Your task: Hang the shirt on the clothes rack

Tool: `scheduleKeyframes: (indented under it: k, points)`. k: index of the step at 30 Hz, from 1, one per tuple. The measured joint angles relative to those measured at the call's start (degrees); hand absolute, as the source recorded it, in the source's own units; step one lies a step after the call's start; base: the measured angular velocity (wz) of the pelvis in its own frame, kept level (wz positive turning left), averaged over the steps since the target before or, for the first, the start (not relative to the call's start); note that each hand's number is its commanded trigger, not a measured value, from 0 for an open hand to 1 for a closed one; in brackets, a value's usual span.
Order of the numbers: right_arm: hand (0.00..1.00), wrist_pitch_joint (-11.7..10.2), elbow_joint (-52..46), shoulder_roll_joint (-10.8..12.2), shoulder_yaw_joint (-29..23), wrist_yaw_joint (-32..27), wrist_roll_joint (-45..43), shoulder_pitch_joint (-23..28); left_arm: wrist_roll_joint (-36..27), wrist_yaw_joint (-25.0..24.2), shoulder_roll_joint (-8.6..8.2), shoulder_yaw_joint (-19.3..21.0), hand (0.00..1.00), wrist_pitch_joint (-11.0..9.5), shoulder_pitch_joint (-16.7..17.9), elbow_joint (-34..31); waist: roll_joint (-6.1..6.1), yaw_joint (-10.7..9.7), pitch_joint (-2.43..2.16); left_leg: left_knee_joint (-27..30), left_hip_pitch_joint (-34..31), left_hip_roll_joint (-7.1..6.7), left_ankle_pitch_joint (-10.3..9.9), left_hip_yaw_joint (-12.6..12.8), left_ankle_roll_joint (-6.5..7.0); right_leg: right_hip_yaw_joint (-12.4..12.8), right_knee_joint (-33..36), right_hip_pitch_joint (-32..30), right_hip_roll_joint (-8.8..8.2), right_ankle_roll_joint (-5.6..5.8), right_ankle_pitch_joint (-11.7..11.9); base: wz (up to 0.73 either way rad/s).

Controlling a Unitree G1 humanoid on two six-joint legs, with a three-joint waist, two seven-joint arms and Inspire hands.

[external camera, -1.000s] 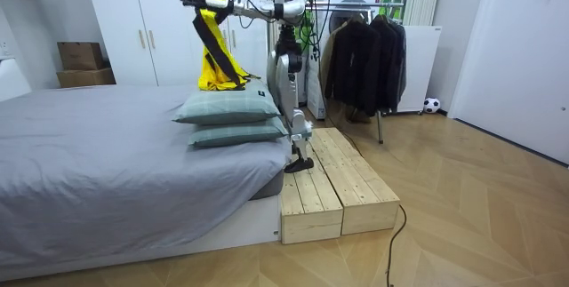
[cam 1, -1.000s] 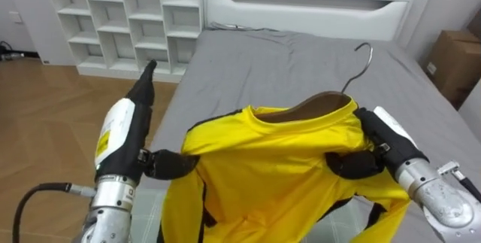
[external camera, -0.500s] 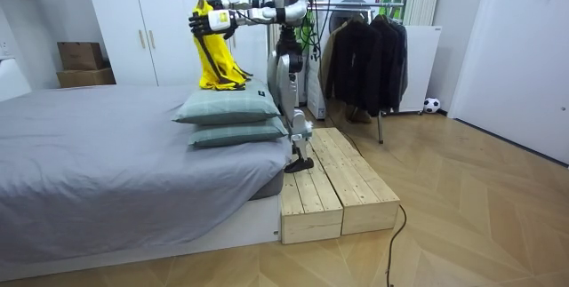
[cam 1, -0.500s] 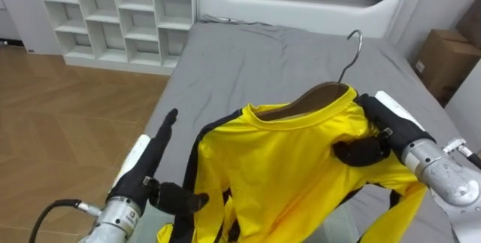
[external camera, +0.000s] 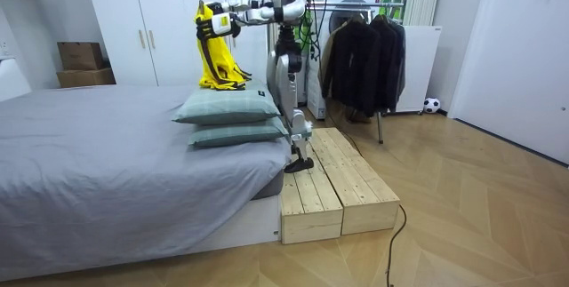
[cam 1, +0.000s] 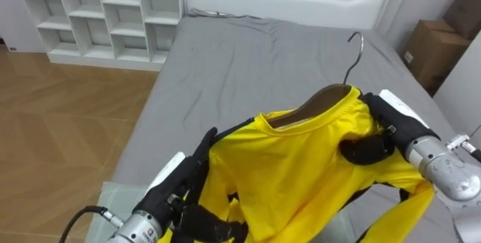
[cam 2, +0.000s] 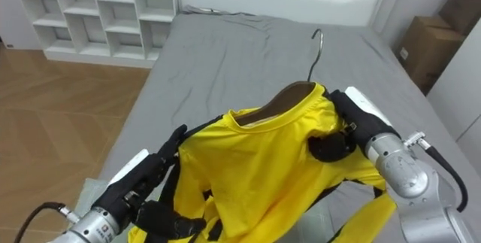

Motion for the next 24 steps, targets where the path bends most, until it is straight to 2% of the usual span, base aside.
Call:
scheduleKeyframes:
  k: [8, 12, 16, 18, 21, 24]
  points:
    - [1.0, -0.4, 0.7, 0.0, -1.2, -2.9, 0.4, -0.1, 0.1, 0.3, -0.6, 0.4, 0.0, -0.3, 0.3, -1.7, 0.45, 1.4, 0.0, 0.5, -0.3, 0.19, 0.0, 0.2, -0.01, -0.1, 0.1, -0.1, 0.05, -0.06, 0.0, 0.0]
    - [1.0, -0.5, 1.3, 0.0, -1.1, -3.4, 0.4, -0.1, 0.1, 0.8, -0.72, 1.8, 0.0, -1.1, 2.9, -1.5, 0.36, 2.1, 0.03, 0.4, 0.2, 0.32, 0.0, 1.2, -0.02, 0.0, 0.9, -0.2, 0.03, -0.24, -0.3, -0.05]
    - [1.0, -0.8, 1.2, 0.0, -1.9, -5.2, 0.0, 0.2, 0.1, 2.5, -2.07, 6.6, 0.0, -1.3, 4.7, 1.5, 0.37, 3.4, 0.0, 0.0, 0.2, 0.41, 0.0, 1.3, -0.09, 0.4, 0.9, -0.5, 0.17, -0.3, -0.3, -0.03]
    - [1.0, -1.2, 1.2, 0.0, -2.6, -5.5, -0.2, 0.3, 0.0, 3.6, -2.15, 8.6, 0.0, -1.5, 5.7, 1.6, 0.48, 3.5, -0.06, 0.0, 0.1, 0.39, 0.0, 1.3, -0.09, 0.3, 1.0, -0.8, 0.21, -0.3, -0.3, 0.0]
    - [1.0, -1.6, 0.9, -0.4, -4.1, -5.5, -1.3, 0.3, 0.1, 5.1, -2.54, 12.5, 0.0, -2.8, 8.6, 2.5, 0.79, 3.4, -0.41, -0.2, 0.2, 0.33, 0.0, 1.3, -0.09, 0.2, 1.1, -1.0, 0.18, -0.3, -0.3, 0.0]
    - [1.0, -1.6, -0.3, -1.0, -5.4, -6.9, -1.5, 0.6, 0.0, 7.5, -2.53, 15.0, 0.0, -3.0, 9.4, 7.0, 1.0, 3.4, -0.55, 0.0, 0.3, 0.34, 0.0, 1.4, -0.08, 0.2, 1.3, -0.5, 0.13, -0.3, -0.3, 0.0]
